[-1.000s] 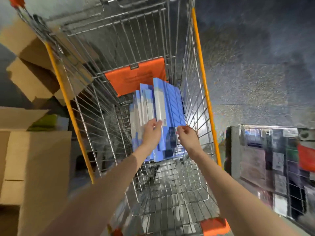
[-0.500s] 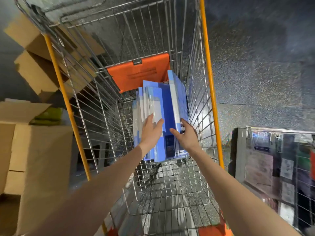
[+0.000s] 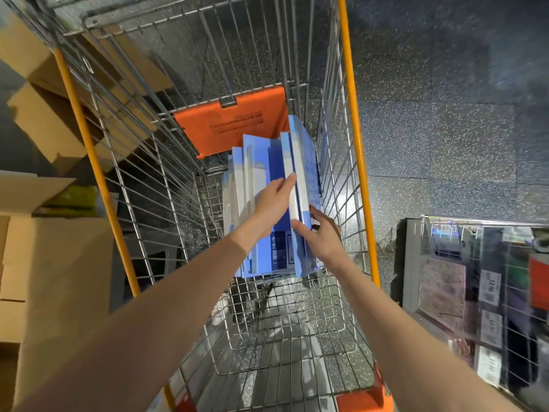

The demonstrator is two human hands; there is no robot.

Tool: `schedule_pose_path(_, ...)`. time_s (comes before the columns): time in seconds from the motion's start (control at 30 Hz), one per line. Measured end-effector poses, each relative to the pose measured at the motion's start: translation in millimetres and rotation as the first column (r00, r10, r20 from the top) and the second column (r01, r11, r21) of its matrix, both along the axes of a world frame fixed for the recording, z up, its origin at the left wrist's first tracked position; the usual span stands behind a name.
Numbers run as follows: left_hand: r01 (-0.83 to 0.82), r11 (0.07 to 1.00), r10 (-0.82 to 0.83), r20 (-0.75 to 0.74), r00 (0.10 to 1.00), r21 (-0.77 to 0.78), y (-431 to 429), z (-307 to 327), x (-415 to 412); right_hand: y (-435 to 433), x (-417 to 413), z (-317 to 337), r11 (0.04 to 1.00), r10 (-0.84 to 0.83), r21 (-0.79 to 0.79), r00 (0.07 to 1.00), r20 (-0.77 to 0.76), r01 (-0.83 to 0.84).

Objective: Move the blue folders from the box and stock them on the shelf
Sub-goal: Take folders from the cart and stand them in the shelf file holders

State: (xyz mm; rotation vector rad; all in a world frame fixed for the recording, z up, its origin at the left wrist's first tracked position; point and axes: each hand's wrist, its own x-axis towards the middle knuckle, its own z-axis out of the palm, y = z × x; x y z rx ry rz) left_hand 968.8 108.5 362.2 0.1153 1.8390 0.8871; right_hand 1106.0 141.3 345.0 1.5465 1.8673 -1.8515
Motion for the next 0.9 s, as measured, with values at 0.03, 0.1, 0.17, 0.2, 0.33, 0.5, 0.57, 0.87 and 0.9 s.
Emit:
schedule_pose_path(0.03, 0.028, 1.0, -0.028, -0.009, 1.0, -0.011, 5, -1, 2, -1, 0, 0, 1.0, 0.009, -0.02, 1.0, 0.0, -0.009)
schedule_pose_path(0.1, 0.021, 0.999, -0.021, 0.001, 1.0, -0.025, 11, -2, 7, -4, 0, 4, 0.998, 0.037, -0.051, 0.999, 0.013, -0.036)
schedule_pose_path(0.17, 0.006, 1.0, -0.007, -0.054, 0.998, -0.016, 12, -4, 9, -10, 1, 5, 0.995, 0.072, -0.071, 0.997, 0.039, -0.069)
schedule_pose_path(0.2, -0.002, 1.0, 0.0, -0.09, 0.996, -0.015, 10, -4, 8, -13, 2, 5, 0.993, 0.097, -0.077, 0.994, 0.057, -0.093)
schedule_pose_path(0.33, 0.028, 0.999, -0.03, -0.105, 0.994, -0.017, -5, 0, 5, -24, 11, 14, 0.991, 0.066, -0.118, 0.996, 0.056, -0.059)
schedule_pose_path(0.5, 0.058, 0.997, -0.053, -0.112, 0.992, 0.046, -35, 27, -2, -27, 8, 48, 0.988, -0.12, -0.089, 0.992, 0.037, 0.123)
schedule_pose_path(0.57, 0.054, 0.997, -0.048, -0.099, 0.994, 0.054, -52, 44, -7, -31, 0, 69, 0.98, -0.19, -0.058, 0.982, -0.004, 0.189)
schedule_pose_path(0.87, 0.11, 0.921, -0.074, -0.108, 0.991, 0.374, -130, 138, -28, -71, -55, 176, 0.921, -0.39, -0.054, 0.906, -0.164, 0.387)
schedule_pose_path(0.9, 0.123, 0.903, -0.093, -0.094, 0.991, 0.412, -139, 148, -30, -81, -59, 189, 0.916, -0.4, -0.051, 0.9, -0.174, 0.398)
